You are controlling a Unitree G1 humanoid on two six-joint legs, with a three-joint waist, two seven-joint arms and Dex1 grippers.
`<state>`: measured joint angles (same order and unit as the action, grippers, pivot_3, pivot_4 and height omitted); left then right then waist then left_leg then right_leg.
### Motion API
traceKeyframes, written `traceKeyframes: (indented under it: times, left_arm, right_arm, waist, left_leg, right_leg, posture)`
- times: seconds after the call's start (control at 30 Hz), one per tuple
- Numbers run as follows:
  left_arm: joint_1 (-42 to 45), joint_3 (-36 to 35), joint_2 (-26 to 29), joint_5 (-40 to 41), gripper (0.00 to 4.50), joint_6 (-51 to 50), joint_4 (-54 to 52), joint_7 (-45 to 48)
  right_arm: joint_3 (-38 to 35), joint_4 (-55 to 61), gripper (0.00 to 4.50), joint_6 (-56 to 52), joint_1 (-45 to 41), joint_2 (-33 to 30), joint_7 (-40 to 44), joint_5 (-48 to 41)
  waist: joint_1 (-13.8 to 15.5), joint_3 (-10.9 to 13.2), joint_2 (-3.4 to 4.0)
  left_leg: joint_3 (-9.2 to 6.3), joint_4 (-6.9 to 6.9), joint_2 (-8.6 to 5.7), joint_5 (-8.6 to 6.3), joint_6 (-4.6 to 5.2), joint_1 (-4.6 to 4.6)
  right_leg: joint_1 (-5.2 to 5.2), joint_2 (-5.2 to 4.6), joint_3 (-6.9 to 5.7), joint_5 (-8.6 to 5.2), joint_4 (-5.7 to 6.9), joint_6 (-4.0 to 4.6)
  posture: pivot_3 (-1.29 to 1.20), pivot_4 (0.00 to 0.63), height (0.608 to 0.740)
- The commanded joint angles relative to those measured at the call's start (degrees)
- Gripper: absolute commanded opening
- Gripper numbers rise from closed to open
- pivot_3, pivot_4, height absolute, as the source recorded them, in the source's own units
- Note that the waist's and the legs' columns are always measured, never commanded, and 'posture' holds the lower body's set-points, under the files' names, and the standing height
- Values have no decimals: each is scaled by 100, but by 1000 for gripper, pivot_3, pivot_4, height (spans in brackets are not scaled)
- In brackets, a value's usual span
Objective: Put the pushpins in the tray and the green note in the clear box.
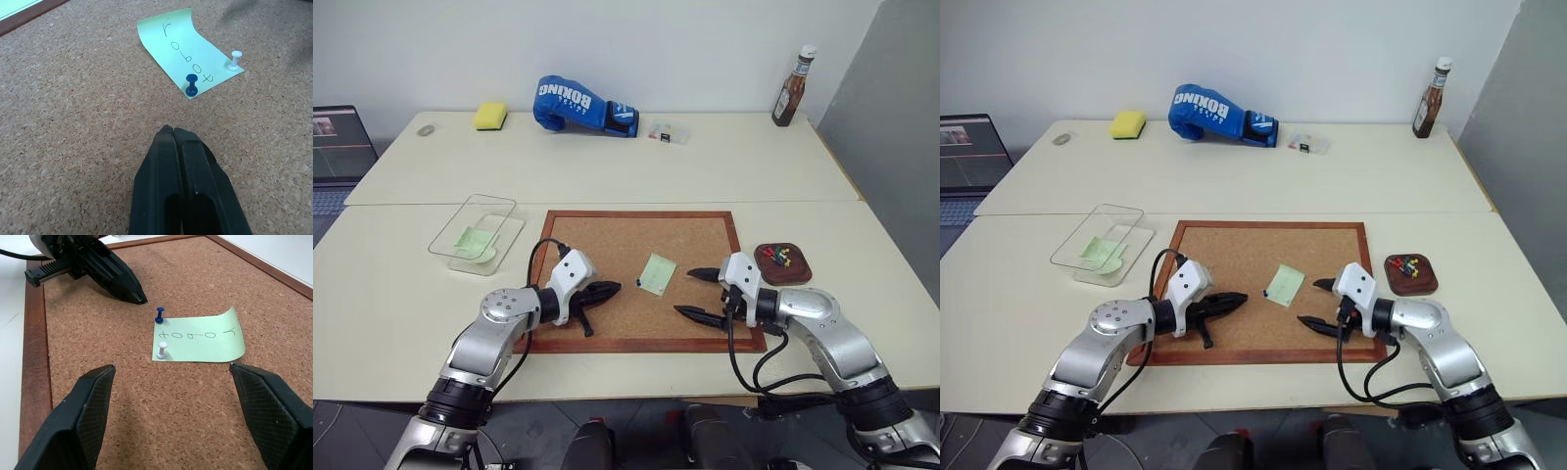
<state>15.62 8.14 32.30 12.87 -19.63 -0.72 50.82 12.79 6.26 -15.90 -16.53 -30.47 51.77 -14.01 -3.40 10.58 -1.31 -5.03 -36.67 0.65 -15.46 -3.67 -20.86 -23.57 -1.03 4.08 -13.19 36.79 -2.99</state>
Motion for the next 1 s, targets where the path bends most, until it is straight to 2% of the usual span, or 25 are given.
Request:
traceKeyframes:
  times: [0.03,0.43,0.8,1.0]
  left_arm:
    - [-115,179,67,-118,0,-146,96,111]
    - [-91,161,67,-112,0,-164,98,100]
    - [-20,180,93,-151,0,-128,145,141]
    - [-148,171,156,-160,0,-122,29,151]
  right_arm:
    - [43,-90,3972,231,-79,-1,148,97]
    - [131,-609,3972,477,-430,142,322,275]
    - [352,-963,3972,456,-837,859,372,235]
    - [386,-1281,3972,642,-858,928,440,339]
  waist:
    - [0,0,0]
    - [4,0,0]
    - [8,1,1]
    - [9,1,1]
  left_leg:
    - [0,0,0,0,0,0]
    - [0,0,0,0,0,0]
    - [-1,-1,0,0,0,0]
    - [-2,-1,-1,0,0,-1]
  right_leg:
    - [0,0,0,0,0,0]
    - [1,0,0,2,1,-3]
    - [1,0,-1,6,4,-10]
    - [0,0,-1,8,5,-13]
  posture:
    - [0,150,740]
    - [0,150,740]
    - [0,150,740]
    - [0,150,740]
